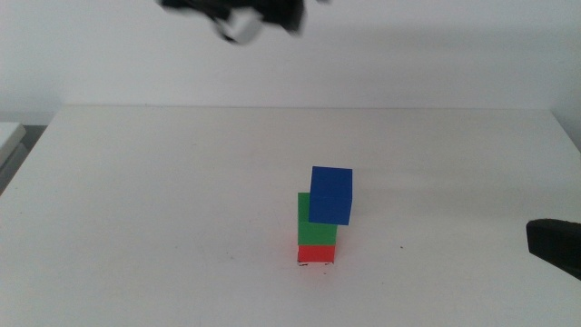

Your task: Stack red cubes first, then green, then blue cubes in a specific spot.

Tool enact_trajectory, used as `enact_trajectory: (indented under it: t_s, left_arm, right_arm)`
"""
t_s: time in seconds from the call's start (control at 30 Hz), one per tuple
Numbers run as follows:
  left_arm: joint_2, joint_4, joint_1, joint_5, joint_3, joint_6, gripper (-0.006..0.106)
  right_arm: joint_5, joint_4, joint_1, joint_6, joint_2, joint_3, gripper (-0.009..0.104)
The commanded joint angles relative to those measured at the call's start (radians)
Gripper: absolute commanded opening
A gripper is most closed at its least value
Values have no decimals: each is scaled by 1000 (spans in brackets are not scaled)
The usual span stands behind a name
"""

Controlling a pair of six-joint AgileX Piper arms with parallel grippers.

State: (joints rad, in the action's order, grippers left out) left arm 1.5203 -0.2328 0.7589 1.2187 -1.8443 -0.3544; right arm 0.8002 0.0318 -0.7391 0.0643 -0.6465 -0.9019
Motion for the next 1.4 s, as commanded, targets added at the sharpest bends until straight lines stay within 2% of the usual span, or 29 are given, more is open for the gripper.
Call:
enact_trajectory:
  t_s: [0.0,0.13,0.17,0.23,0.3,0.43,0.57,0.67,0.8,1.0,1.37]
  left_arm:
    - [-80,-32,-1,2,-4,90,72]
    - [-205,-63,-1,2,-3,369,92]
    - [-238,-63,-8,2,5,407,94]
    - [-306,-47,-40,2,36,414,94]
    - [-376,8,-104,2,93,414,94]
    - [-575,97,-337,2,316,414,94]
    - [-805,115,-565,-225,621,414,94]
    - [-942,132,-650,-363,788,408,94]
    - [-1035,153,-669,-394,889,391,94]
    - [-1100,233,-669,-395,893,391,94]
    - [-1129,244,-669,-431,918,391,94]
  right_arm:
    - [-14,-2,5,3,3,3,93]
    - [-14,-2,5,3,3,3,93]
    - [-14,-2,5,3,3,3,93]
    - [-14,-2,5,3,3,3,93]
    - [-14,-5,5,3,3,3,93]
    - [-14,9,5,3,5,3,93]
    - [-14,9,5,3,3,3,93]
    - [-14,9,5,3,3,3,93]
    - [-14,13,5,3,3,3,93]
    - [-14,15,5,3,3,3,93]
    - [-14,24,5,3,3,3,93]
